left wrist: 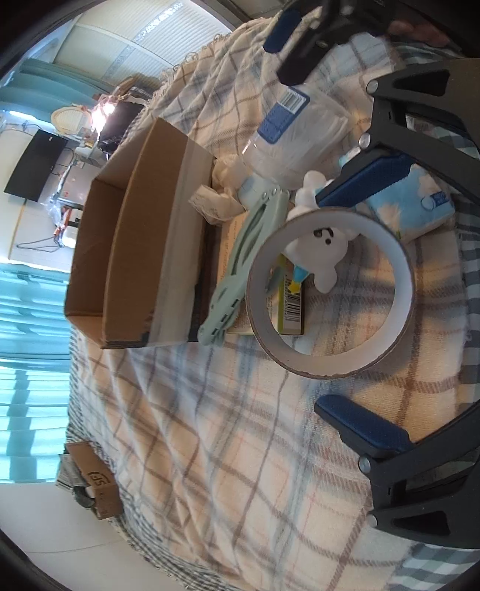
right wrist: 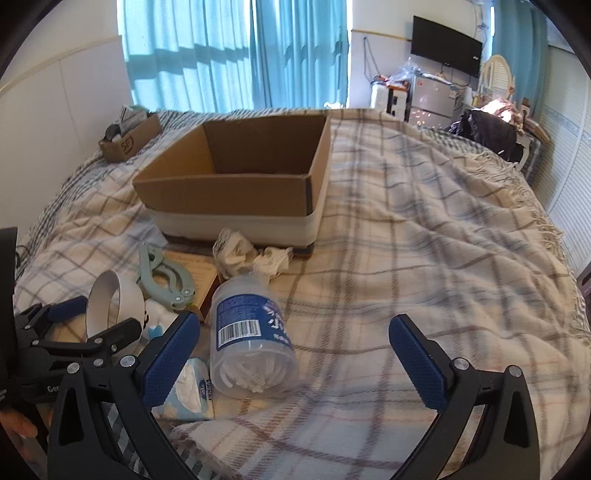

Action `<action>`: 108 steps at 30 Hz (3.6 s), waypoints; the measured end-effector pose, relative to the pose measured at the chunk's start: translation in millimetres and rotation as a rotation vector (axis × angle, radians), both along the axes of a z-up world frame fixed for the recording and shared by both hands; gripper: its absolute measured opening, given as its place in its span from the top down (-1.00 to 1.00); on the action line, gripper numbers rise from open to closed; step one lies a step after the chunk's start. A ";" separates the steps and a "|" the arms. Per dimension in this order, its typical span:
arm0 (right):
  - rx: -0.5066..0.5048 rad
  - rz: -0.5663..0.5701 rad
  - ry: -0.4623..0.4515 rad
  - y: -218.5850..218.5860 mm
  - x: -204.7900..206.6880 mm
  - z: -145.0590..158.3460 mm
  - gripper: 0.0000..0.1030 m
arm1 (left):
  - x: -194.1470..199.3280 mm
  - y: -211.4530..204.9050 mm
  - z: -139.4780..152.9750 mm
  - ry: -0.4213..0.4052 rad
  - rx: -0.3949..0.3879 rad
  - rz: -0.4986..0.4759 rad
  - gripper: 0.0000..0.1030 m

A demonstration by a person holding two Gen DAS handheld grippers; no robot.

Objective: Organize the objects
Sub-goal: 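Grasp the white tape roll with the left tool while the right tool grasps the clear bottle, then lower the tape roll and bottle into the box and open both tools, then grasp the blue-white tissue pack with the right tool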

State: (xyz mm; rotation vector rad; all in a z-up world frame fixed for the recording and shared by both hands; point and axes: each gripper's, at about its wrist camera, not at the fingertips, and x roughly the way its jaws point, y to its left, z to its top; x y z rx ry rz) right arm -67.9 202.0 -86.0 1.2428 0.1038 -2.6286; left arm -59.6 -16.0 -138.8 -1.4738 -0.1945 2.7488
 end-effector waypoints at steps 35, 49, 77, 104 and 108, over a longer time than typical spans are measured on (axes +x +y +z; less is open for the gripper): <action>0.053 0.142 0.162 -38.7 6.1 76.2 -0.19 | -13.4 -18.6 103.8 0.147 0.042 -0.009 -0.61; 0.019 0.108 0.247 -49.1 -119.9 125.1 -0.19 | -152.2 -2.5 133.0 0.216 -0.048 -0.065 -0.61; -0.052 -0.027 0.218 -17.7 -168.6 98.0 -0.77 | -175.3 9.2 90.2 0.171 -0.047 -0.123 -1.00; 0.004 0.037 0.169 -28.0 33.6 87.0 -0.99 | 27.0 -31.4 80.0 0.137 -0.076 0.018 -1.00; 0.033 0.082 0.084 -41.1 40.0 33.8 -0.99 | 39.2 -28.8 45.4 0.068 -0.081 0.001 -1.00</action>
